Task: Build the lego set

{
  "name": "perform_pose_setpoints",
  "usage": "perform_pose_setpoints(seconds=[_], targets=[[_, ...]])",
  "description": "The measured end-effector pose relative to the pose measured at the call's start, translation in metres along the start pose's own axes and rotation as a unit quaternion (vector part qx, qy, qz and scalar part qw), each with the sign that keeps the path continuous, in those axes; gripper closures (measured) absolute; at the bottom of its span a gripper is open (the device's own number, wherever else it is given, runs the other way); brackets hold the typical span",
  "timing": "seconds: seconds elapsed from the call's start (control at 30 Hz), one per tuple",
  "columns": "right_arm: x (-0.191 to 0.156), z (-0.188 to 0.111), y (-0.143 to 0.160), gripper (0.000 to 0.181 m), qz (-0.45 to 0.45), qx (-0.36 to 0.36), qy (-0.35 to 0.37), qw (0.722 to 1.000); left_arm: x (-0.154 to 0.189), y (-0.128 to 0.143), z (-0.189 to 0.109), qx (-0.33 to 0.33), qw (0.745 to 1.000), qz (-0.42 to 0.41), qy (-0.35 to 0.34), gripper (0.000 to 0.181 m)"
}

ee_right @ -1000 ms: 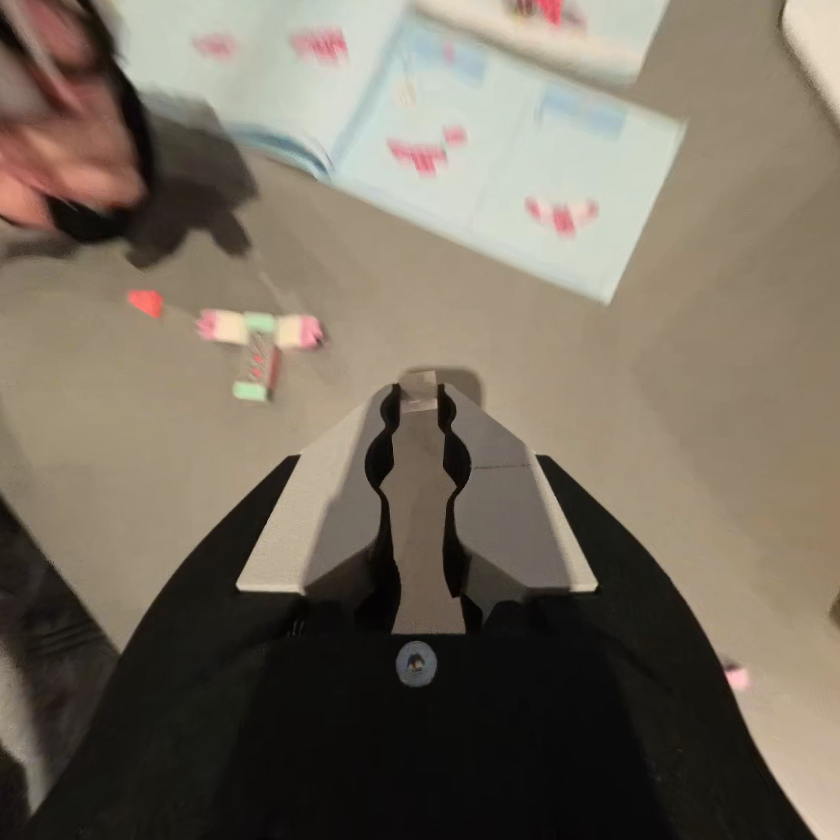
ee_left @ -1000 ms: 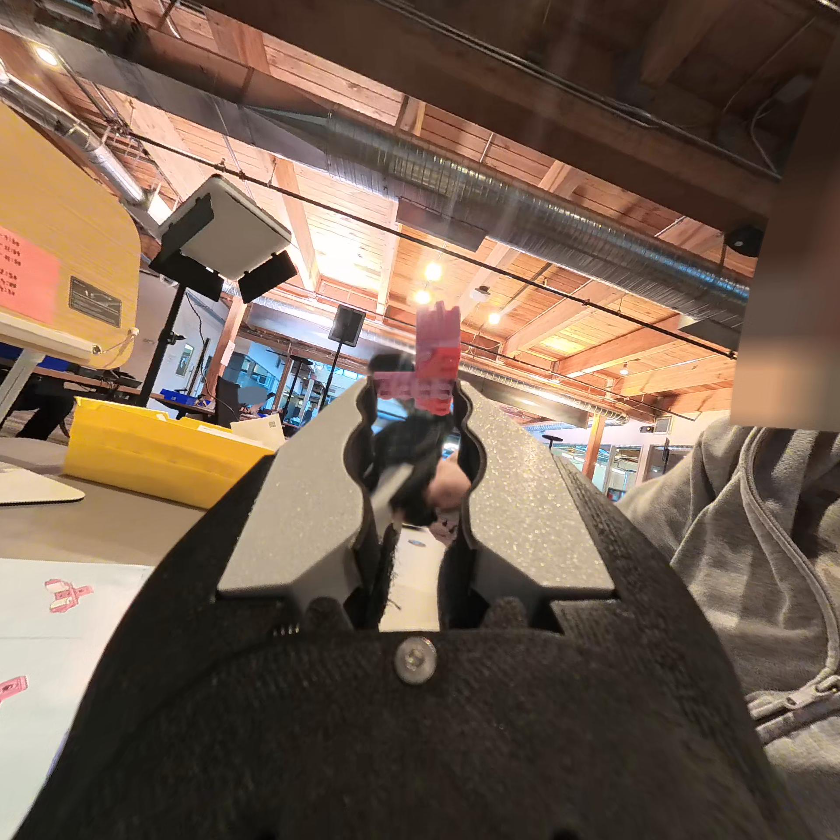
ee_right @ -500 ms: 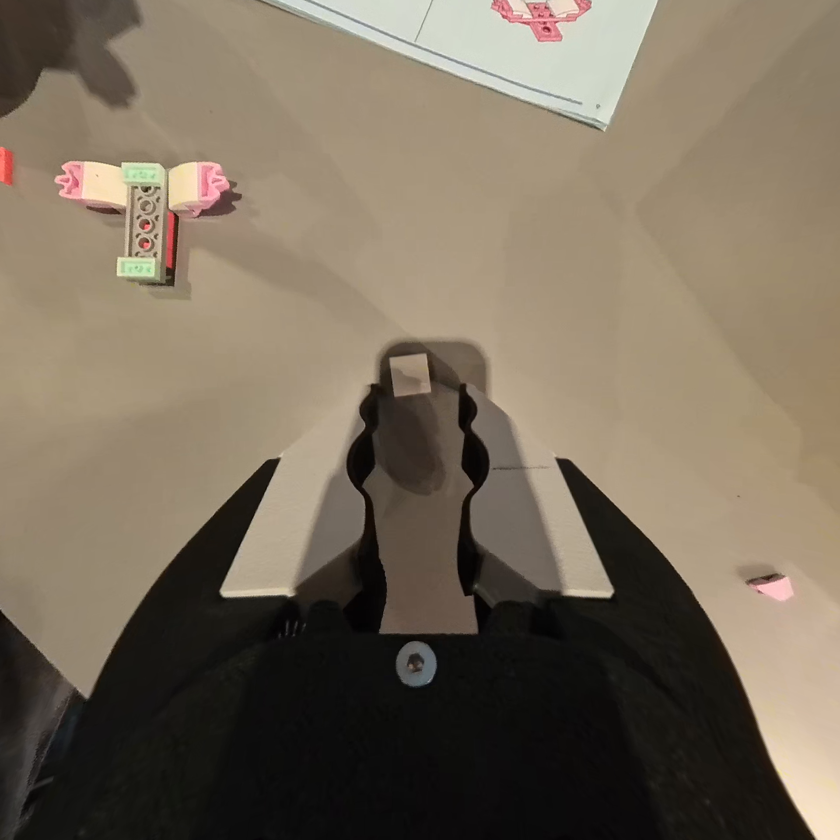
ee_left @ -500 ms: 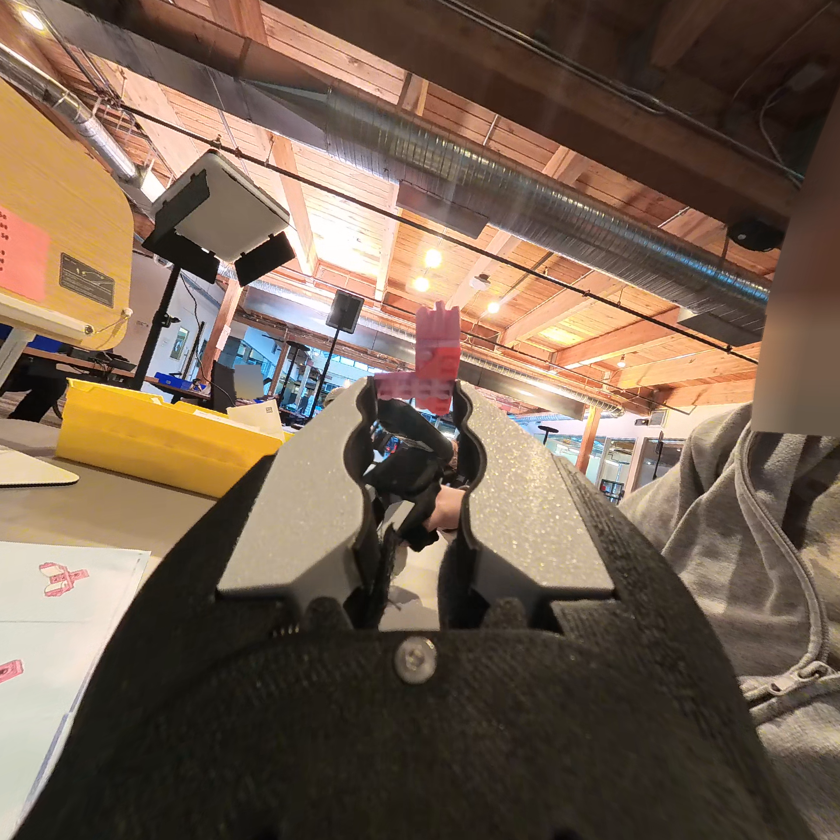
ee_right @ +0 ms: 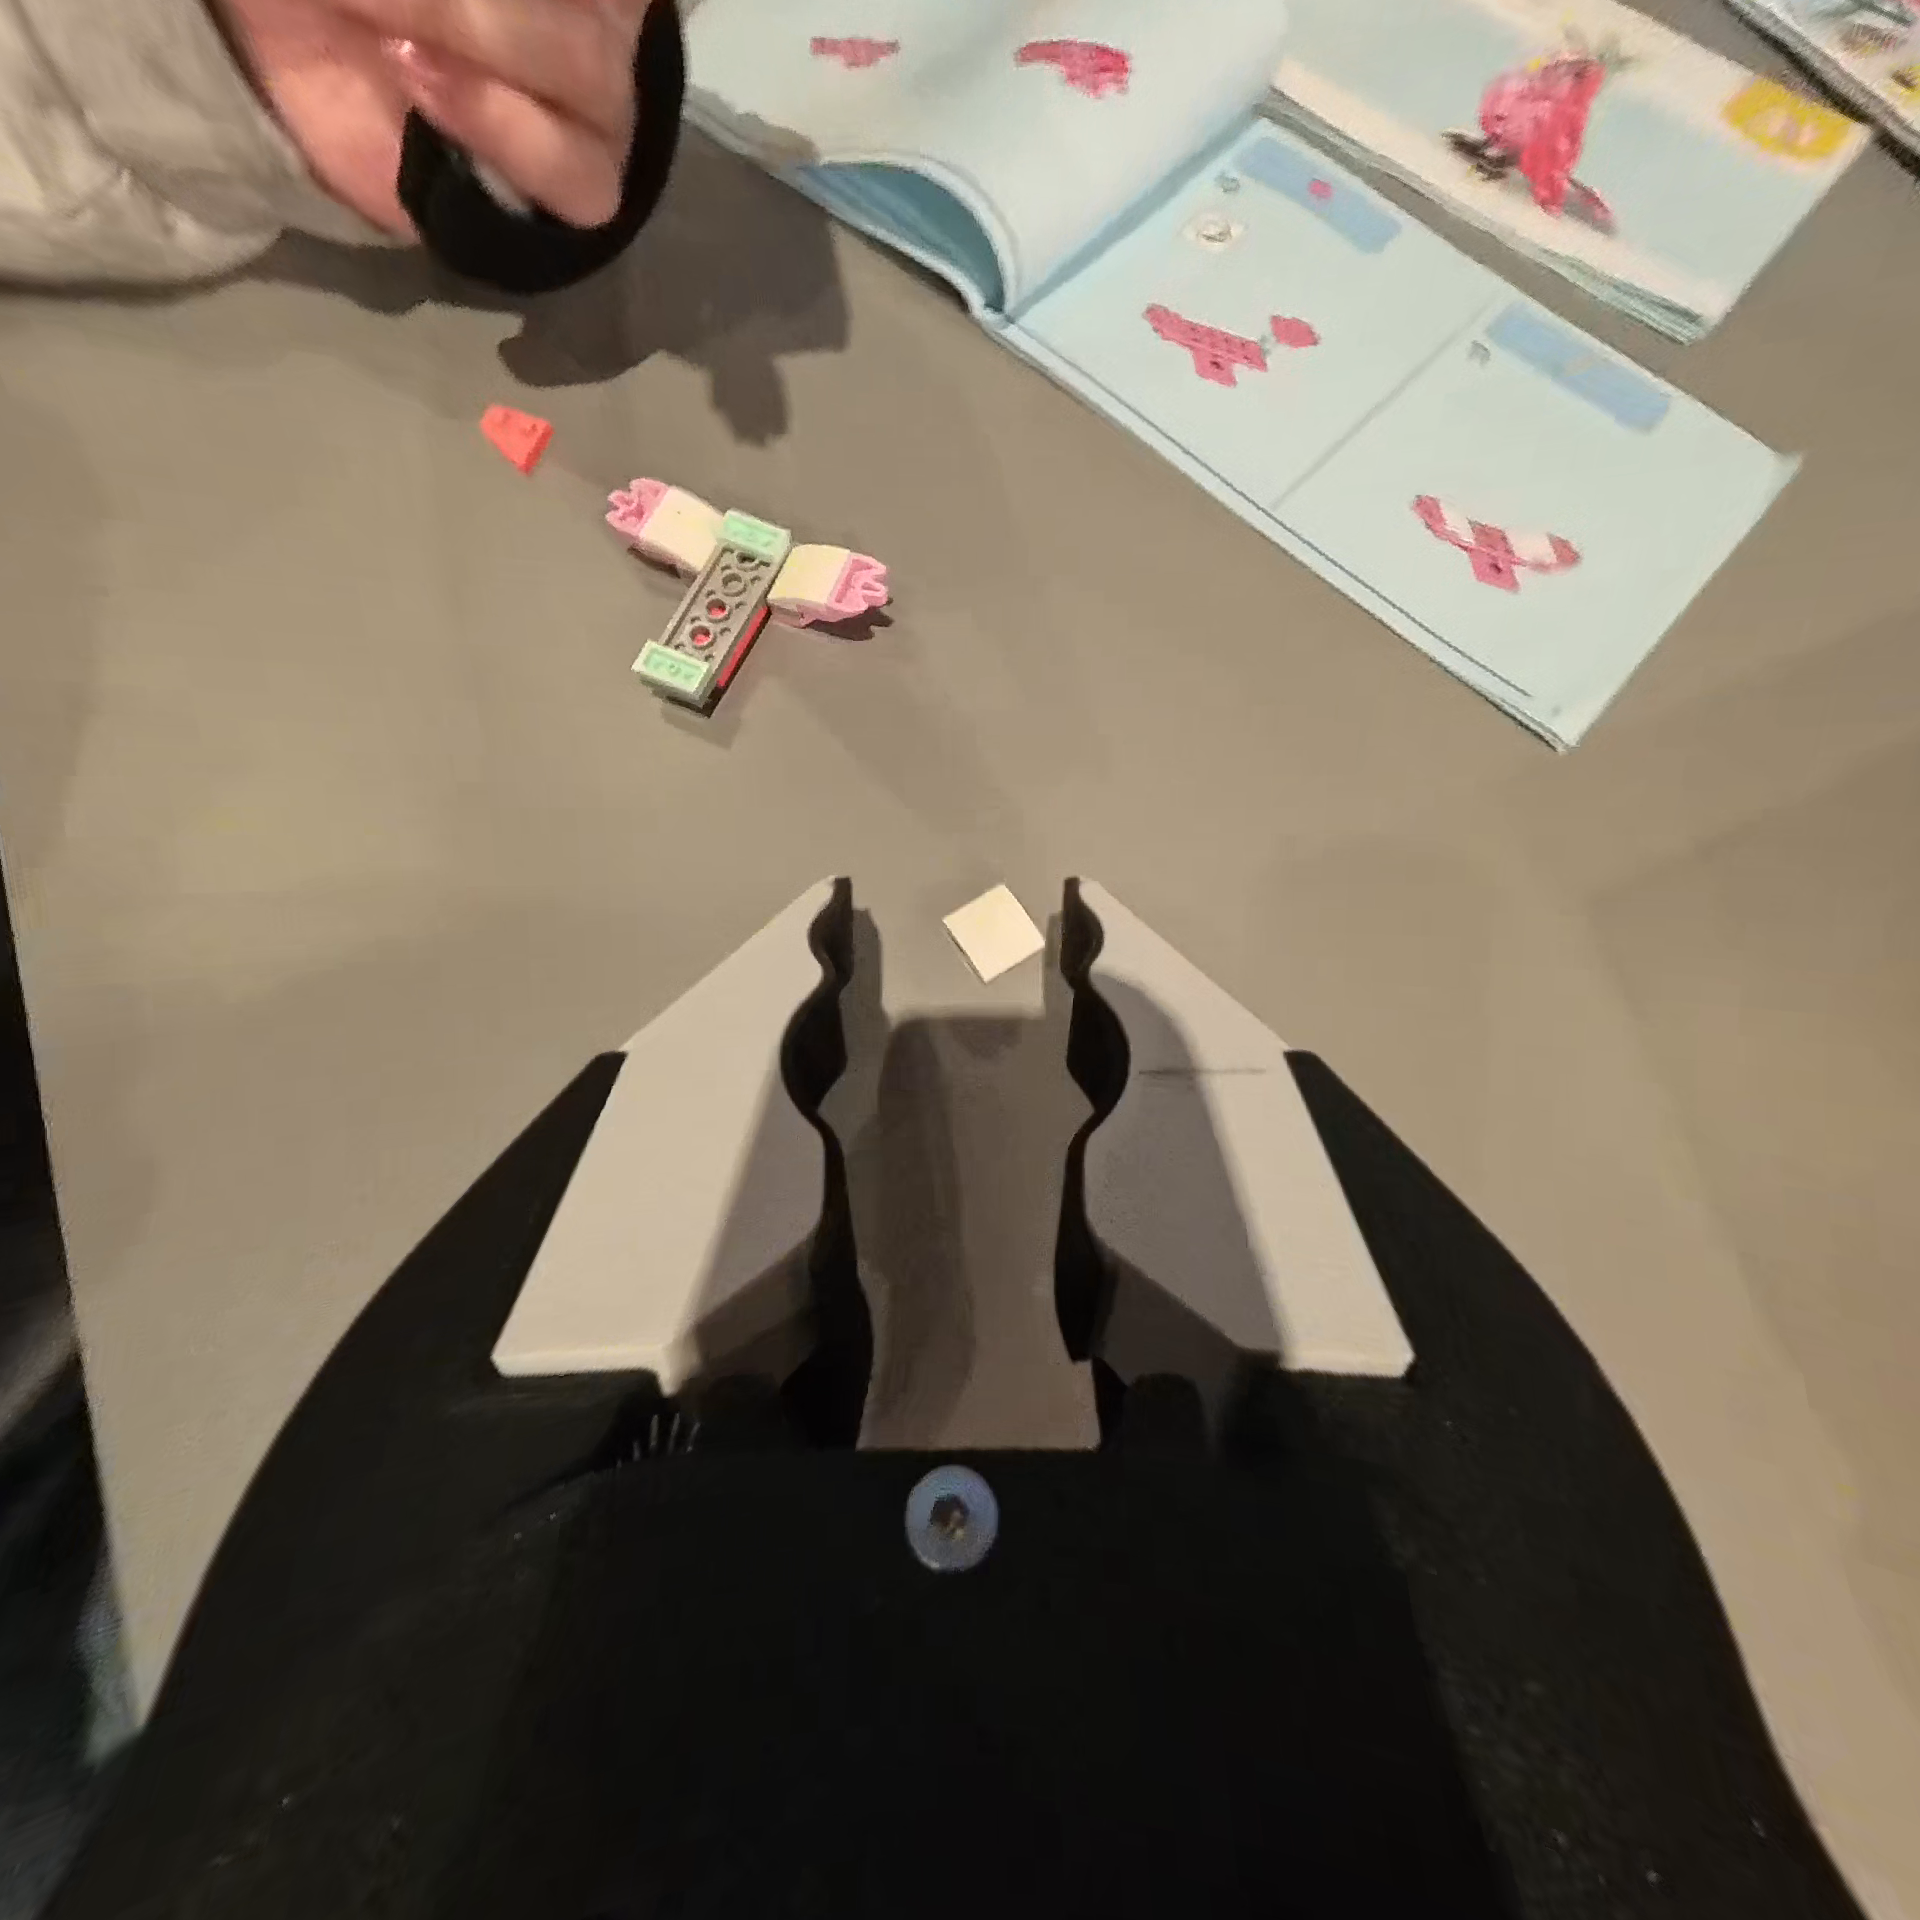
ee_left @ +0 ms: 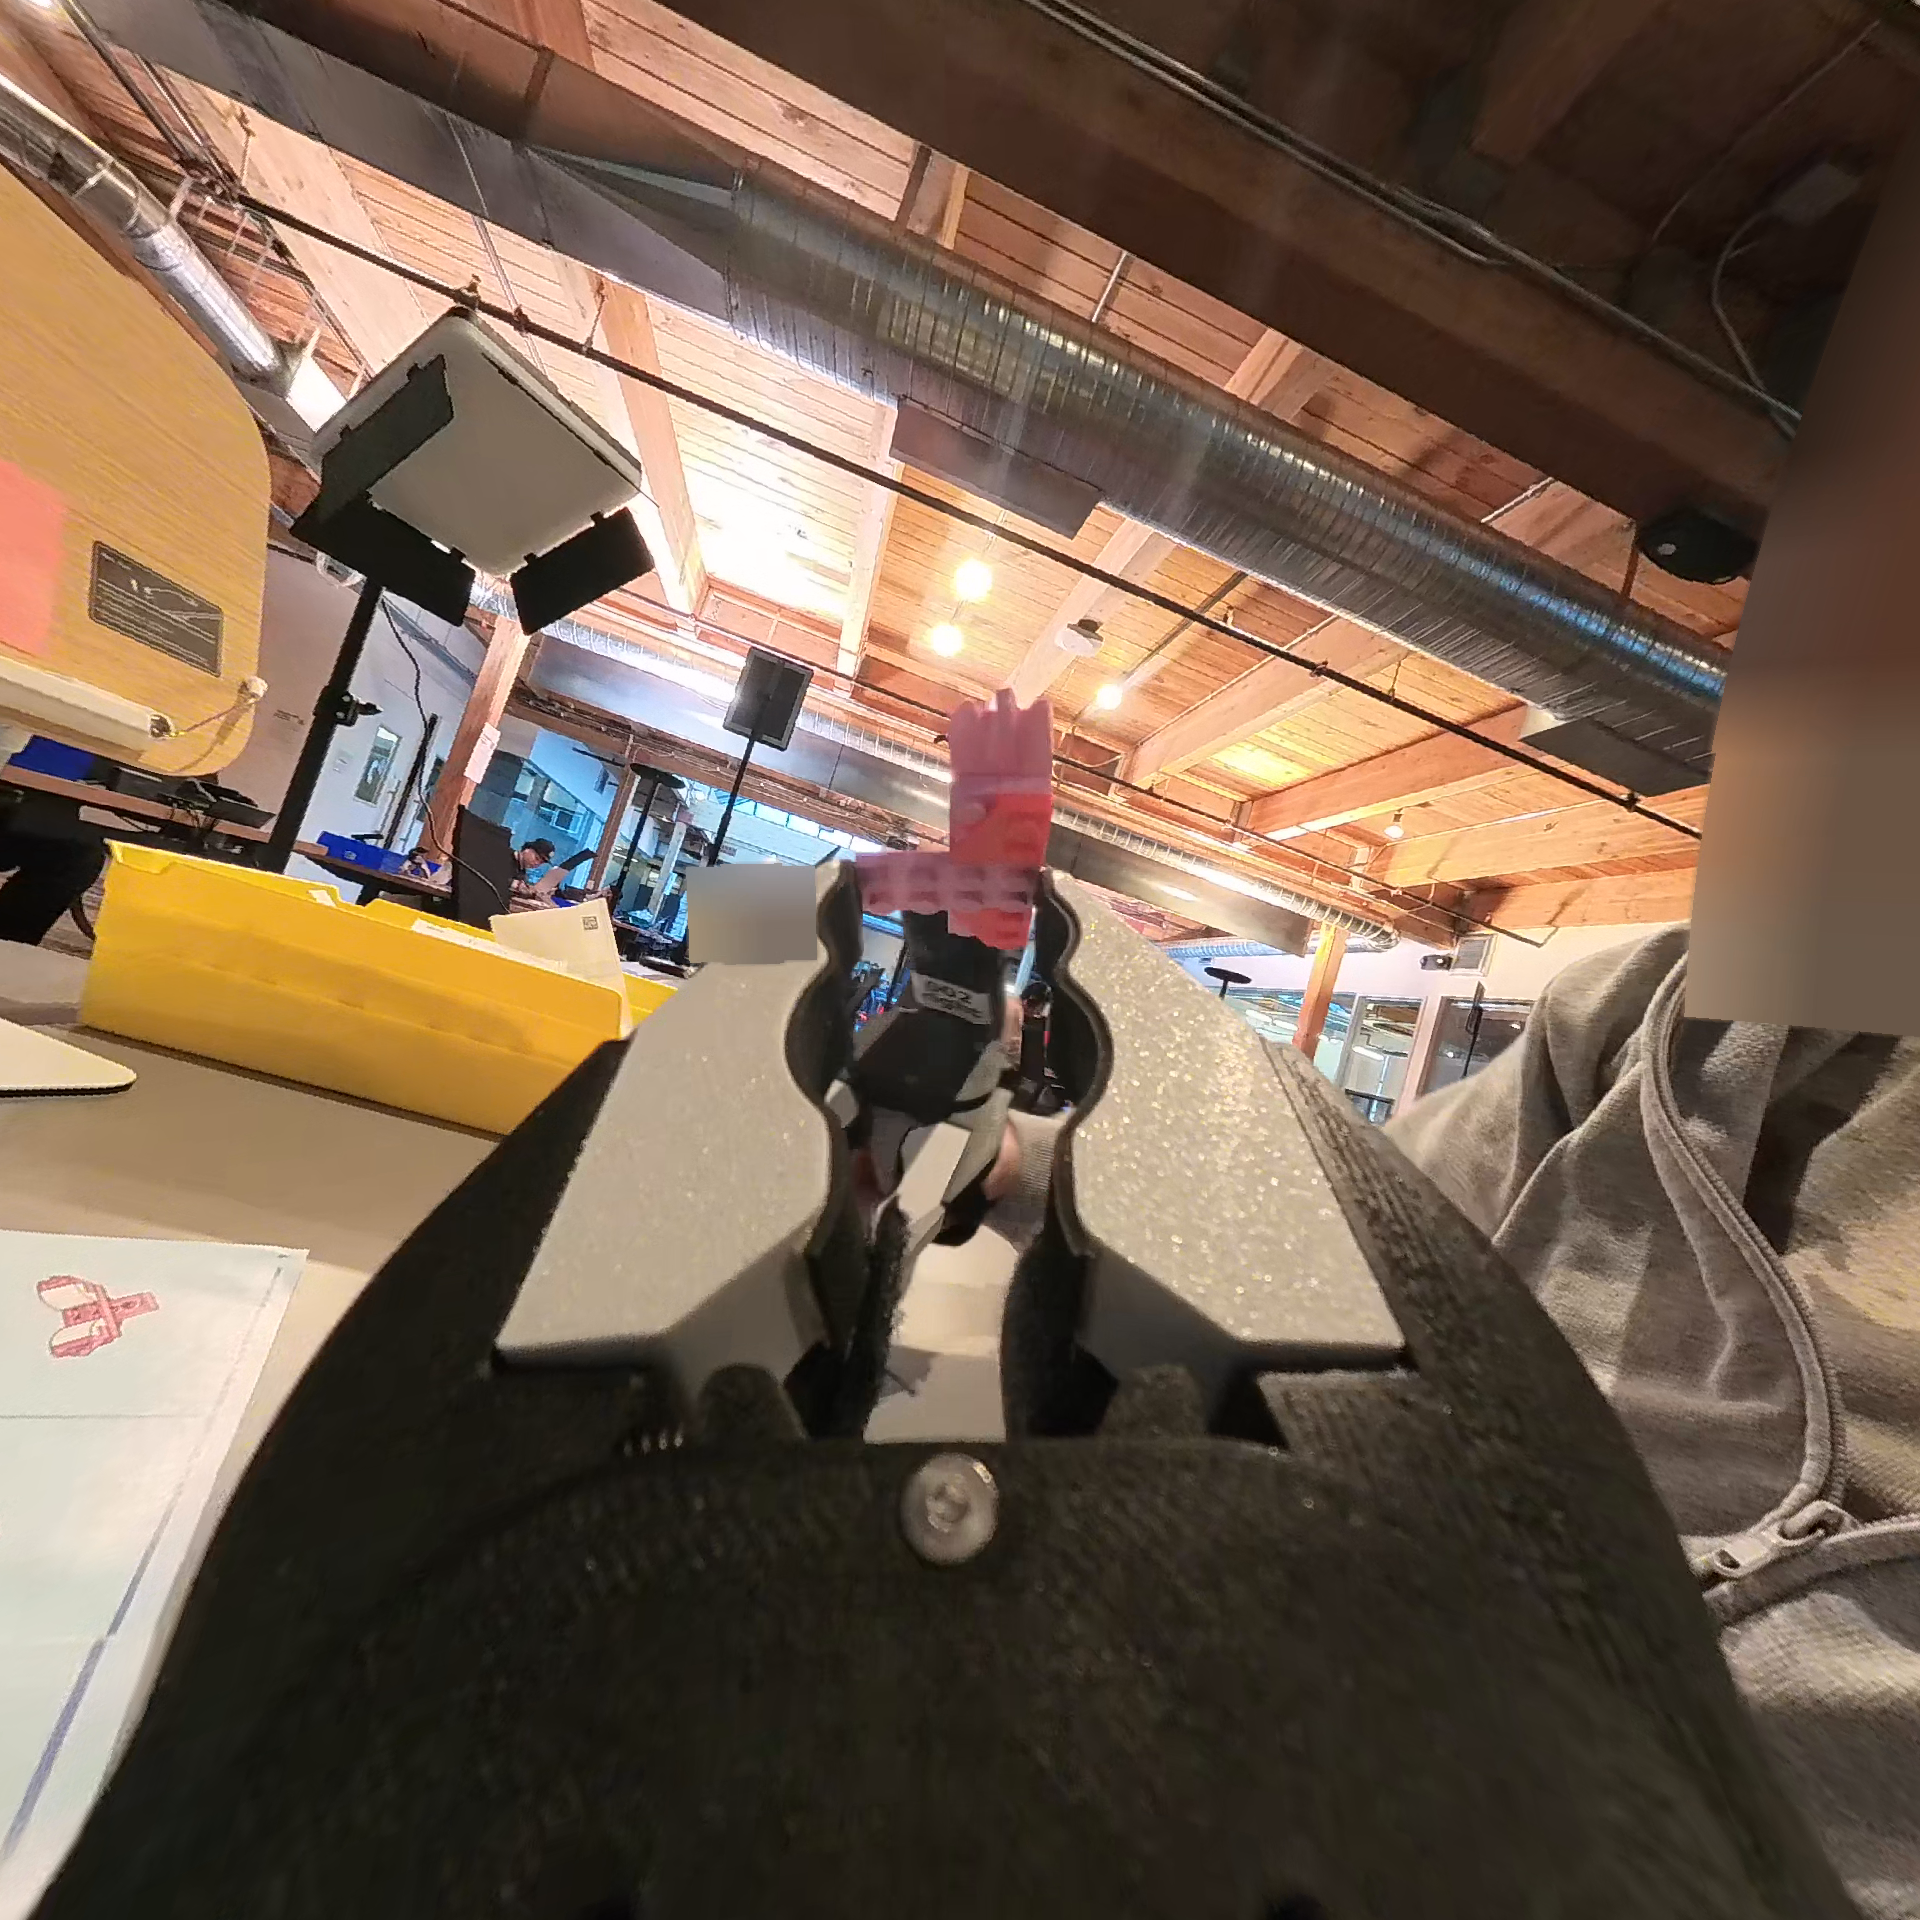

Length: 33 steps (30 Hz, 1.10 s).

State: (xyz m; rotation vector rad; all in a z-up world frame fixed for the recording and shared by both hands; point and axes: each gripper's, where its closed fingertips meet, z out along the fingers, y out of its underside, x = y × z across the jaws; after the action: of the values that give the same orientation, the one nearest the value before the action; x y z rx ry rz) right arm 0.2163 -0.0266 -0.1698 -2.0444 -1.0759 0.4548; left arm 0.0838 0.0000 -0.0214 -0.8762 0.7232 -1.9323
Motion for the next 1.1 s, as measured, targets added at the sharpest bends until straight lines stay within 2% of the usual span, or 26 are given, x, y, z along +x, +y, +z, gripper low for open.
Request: perform_pose_setpoints(seconds=[0.1, 0.2, 0.37, 0.47, 0.53, 0.63, 0.67, 0.73, 0.87, 1.1], targets=[[-0.001, 0.009, 0.007, 0.138, -0.032, -0.025, -0.047, 0.998, 0.001, 0.001, 0.000, -0.002, 1.000, -0.001, 0.004, 0.149], [0.001, 0.015, 0.016, 0.138, -0.028, -0.054, -0.084, 0.995, 0.001, -0.001, 0.000, 0.000, 1.000, -0.003, 0.005, 0.149], [0.006, 0.014, 0.020, 0.166, -0.013, -0.066, -0.102, 0.993, 0.000, -0.001, 0.000, 0.001, 1.000, -0.006, 0.005, 0.149], [0.015, 0.011, 0.013, 0.167, 0.028, -0.063, -0.086, 0.994, -0.001, 0.000, 0.000, 0.001, 1.000, -0.001, -0.001, 0.149], [0.023, 0.001, -0.027, 0.167, 0.063, 0.010, -0.062, 0.996, 0.000, -0.002, 0.000, 0.006, 1.000, 0.013, -0.007, 0.149], [0.014, -0.024, -0.118, 0.167, 0.080, 0.144, -0.054, 0.985, 0.001, -0.005, -0.001, 0.012, 0.999, 0.038, -0.011, 0.149], [0.002, -0.030, -0.145, 0.167, 0.074, 0.172, -0.071, 0.980, 0.001, -0.006, -0.002, 0.015, 0.999, 0.038, -0.011, 0.149], [-0.021, -0.030, -0.182, 0.167, 0.061, 0.180, -0.098, 0.977, 0.001, -0.005, -0.002, 0.016, 0.999, 0.034, -0.009, 0.149], [-0.048, -0.012, -0.217, 0.167, 0.040, 0.155, -0.128, 0.979, 0.006, -0.008, -0.001, 0.020, 0.999, 0.037, 0.000, 0.149], [-0.064, 0.009, -0.232, 0.167, 0.054, 0.130, -0.161, 0.977, 0.014, -0.015, -0.002, 0.042, 0.998, 0.033, 0.017, 0.149]])
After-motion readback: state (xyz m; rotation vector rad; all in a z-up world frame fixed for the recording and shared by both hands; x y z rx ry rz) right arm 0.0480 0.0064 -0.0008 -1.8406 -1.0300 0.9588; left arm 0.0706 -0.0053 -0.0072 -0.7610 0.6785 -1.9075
